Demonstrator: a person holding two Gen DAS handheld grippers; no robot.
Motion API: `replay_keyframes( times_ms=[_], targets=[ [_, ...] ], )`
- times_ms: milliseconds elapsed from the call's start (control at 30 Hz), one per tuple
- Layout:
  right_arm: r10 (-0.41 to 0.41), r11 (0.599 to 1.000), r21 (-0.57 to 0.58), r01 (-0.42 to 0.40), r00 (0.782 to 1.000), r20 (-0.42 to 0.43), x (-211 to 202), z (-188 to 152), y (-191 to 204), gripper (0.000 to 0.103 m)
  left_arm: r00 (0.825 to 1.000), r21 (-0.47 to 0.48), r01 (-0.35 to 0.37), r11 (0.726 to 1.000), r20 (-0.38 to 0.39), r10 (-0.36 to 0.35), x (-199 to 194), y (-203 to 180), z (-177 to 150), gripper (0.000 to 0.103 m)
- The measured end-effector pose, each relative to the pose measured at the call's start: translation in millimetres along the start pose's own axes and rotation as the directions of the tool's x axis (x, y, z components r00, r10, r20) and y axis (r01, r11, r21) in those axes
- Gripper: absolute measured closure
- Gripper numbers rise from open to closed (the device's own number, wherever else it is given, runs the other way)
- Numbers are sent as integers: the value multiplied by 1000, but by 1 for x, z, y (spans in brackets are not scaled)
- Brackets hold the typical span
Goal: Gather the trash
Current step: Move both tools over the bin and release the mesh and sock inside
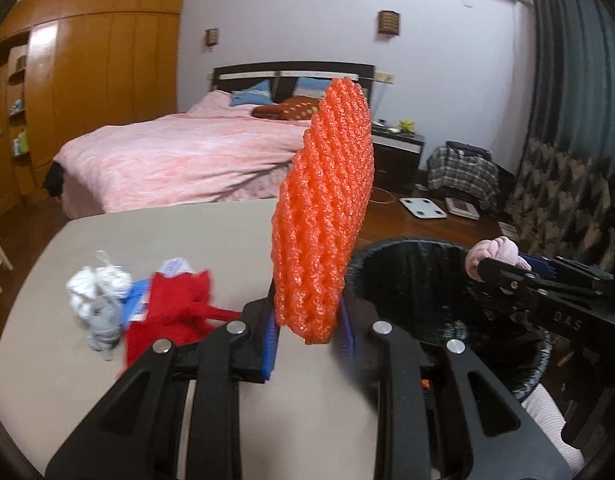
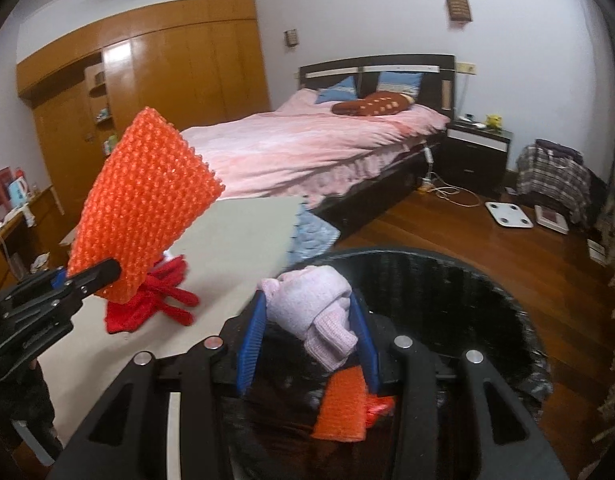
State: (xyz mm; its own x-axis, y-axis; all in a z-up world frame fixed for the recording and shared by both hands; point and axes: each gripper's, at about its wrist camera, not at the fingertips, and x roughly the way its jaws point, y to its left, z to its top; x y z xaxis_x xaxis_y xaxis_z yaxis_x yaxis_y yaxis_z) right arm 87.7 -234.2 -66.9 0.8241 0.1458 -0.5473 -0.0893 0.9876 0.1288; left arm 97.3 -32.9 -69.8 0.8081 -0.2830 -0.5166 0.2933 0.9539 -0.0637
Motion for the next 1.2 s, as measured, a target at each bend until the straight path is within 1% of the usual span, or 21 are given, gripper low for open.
replay_keyframes(
  times_ms=[67, 300, 500, 600, 700, 767, 800, 833, 867, 900, 933, 967, 1000, 1033, 1133, 1200],
  targets=[
    [-25, 1000, 5, 25, 1000, -2, -1, -2, -10, 61, 1000, 19, 26, 999, -10, -26, 9, -15, 0, 79],
    [-95, 995, 37, 95, 995, -2, -4, -6, -46, 61, 994, 56, 103, 993, -27, -102, 34, -46, 2, 79],
    [-120, 991, 65, 120, 993, -5, 0, -6, -64, 61, 987, 81, 151, 985, -61, -146, 59, -70, 1, 79],
    [-132, 989, 69, 132, 991, -5, 1, -6, -69, 58, 983, 95, 173, 980, -73, -167, 69, -78, 1, 78],
    [-152, 986, 72, 151, 988, 5, 0, -5, -74, 54, 976, 106, 205, 973, -95, -196, 79, -85, 0, 67],
    [-172, 982, 80, 170, 985, 21, -4, -4, -77, 39, 971, 103, 225, 969, -108, -214, 82, -87, -1, 49],
    [-179, 981, 82, 176, 983, 29, -7, -5, -77, 38, 971, 98, 226, 969, -107, -216, 82, -85, -2, 46],
    [-184, 980, 81, 181, 982, 34, -8, -4, -78, 35, 971, 95, 226, 970, -106, -215, 82, -83, -3, 43],
    [-191, 979, 78, 187, 981, 38, -10, -4, -78, 27, 972, 95, 222, 971, -106, -211, 82, -82, -4, 40],
    [-202, 977, 75, 198, 978, 45, -11, -4, -78, 22, 973, 94, 215, 972, -108, -204, 82, -80, -6, 37],
    [-215, 975, 74, 211, 975, 54, -13, -4, -77, 15, 974, 92, 208, 974, -108, -198, 81, -78, -6, 32],
    [-223, 973, 74, 218, 973, 63, -15, -4, -76, 10, 977, 92, 199, 976, -102, -189, 78, -75, -7, 31],
    [-225, 973, 75, 220, 972, 67, -16, -4, -75, 8, 978, 93, 192, 977, -99, -183, 77, -73, -7, 30],
    [-222, 973, 77, 217, 972, 69, -16, -3, -76, 6, 980, 95, 182, 979, -93, -174, 74, -69, -7, 26],
    [-211, 976, 79, 205, 975, 70, -16, -2, -71, 6, 989, 97, 143, 985, -64, -137, 62, -56, -5, 17],
    [-199, 978, 72, 194, 977, 71, -16, -1, -63, 6, 993, 89, 113, 990, -47, -109, 54, -45, -5, 15]
  ],
)
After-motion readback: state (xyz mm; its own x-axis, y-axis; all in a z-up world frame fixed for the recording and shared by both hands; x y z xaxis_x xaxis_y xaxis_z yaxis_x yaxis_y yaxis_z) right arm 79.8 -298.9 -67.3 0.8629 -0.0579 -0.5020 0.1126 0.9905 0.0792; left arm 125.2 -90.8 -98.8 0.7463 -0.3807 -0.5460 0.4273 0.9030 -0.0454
